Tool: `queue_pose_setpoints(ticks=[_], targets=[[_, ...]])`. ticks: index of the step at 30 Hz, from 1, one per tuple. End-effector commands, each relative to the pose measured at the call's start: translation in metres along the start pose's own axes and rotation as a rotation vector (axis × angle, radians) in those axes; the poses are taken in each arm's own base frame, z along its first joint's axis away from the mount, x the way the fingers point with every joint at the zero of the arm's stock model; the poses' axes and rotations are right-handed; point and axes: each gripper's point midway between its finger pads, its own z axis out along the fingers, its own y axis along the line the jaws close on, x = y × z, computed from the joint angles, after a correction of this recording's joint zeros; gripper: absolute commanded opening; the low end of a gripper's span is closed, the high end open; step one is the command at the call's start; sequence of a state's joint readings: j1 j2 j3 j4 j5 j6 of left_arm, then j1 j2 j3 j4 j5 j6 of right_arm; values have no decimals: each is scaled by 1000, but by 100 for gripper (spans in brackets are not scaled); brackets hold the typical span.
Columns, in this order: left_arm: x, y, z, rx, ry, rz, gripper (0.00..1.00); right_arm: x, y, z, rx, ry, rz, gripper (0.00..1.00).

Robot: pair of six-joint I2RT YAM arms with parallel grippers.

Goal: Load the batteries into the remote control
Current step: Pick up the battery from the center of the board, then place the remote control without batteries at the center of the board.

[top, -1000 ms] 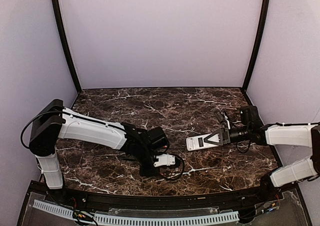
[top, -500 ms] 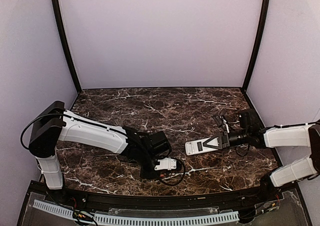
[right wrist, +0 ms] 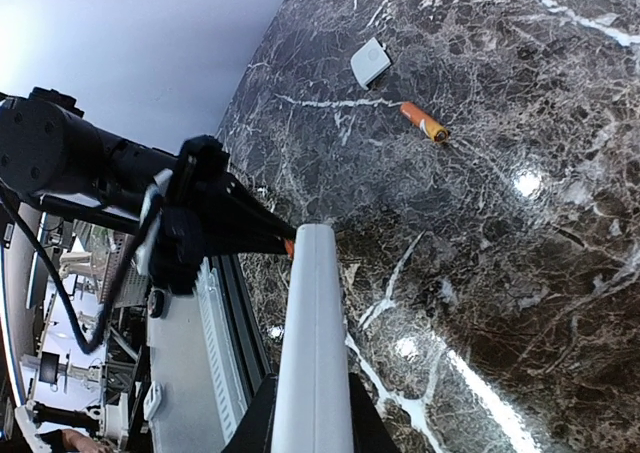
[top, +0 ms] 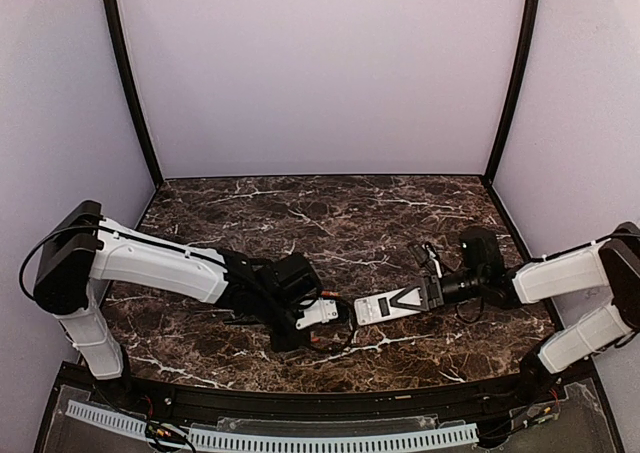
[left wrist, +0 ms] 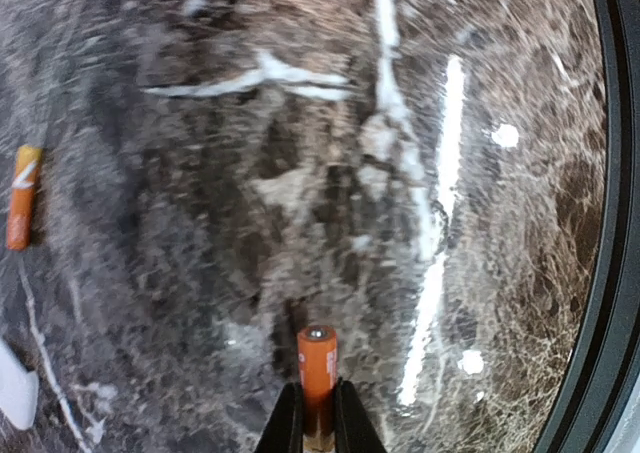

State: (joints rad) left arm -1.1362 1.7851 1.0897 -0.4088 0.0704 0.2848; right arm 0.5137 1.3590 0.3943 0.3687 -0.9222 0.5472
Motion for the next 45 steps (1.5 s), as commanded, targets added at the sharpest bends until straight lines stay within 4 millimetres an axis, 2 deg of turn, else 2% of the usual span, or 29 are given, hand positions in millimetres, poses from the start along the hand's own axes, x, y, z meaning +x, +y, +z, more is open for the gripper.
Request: queue_pose_setpoints(ticks=[1, 5, 8, 16, 19, 22, 24, 28, 35, 38, 39, 42, 45], targets=[[-16, 20, -32, -30, -173, -199, 0, -4, 5, 14, -19, -17, -10, 0], [-18, 37, -52, -88, -268, -289, 0, 3, 5, 30, -24, 8, 23, 0], [-13, 47, -57, -123, -288, -339, 0, 7, 4, 41, -31, 19, 57, 1], [-1, 60, -59, -163, -299, -416, 0, 20, -6, 64, -17, 54, 182, 21], [4, 66, -60, -192, -293, -440, 1, 24, -10, 66, 3, 70, 207, 37], [7, 69, -62, -211, -292, -457, 0, 31, -11, 63, 26, 96, 214, 54], [7, 71, -65, -219, -297, -466, 0, 37, -12, 58, 56, 118, 209, 62], [5, 74, -69, -224, -314, -482, 0, 47, -11, 46, 133, 179, 158, 69], [6, 80, -71, -225, -326, -517, 0, 73, -17, 31, 259, 337, 86, 74], [6, 81, -72, -222, -329, -521, 0, 85, -24, 29, 311, 409, 67, 79], [6, 81, -72, -221, -329, -520, 0, 88, -25, 28, 328, 426, 53, 86], [6, 81, -72, -220, -329, -517, 0, 89, -28, 24, 364, 456, 14, 97], [5, 81, -72, -212, -332, -515, 0, 81, -26, 21, 384, 447, -61, 99]])
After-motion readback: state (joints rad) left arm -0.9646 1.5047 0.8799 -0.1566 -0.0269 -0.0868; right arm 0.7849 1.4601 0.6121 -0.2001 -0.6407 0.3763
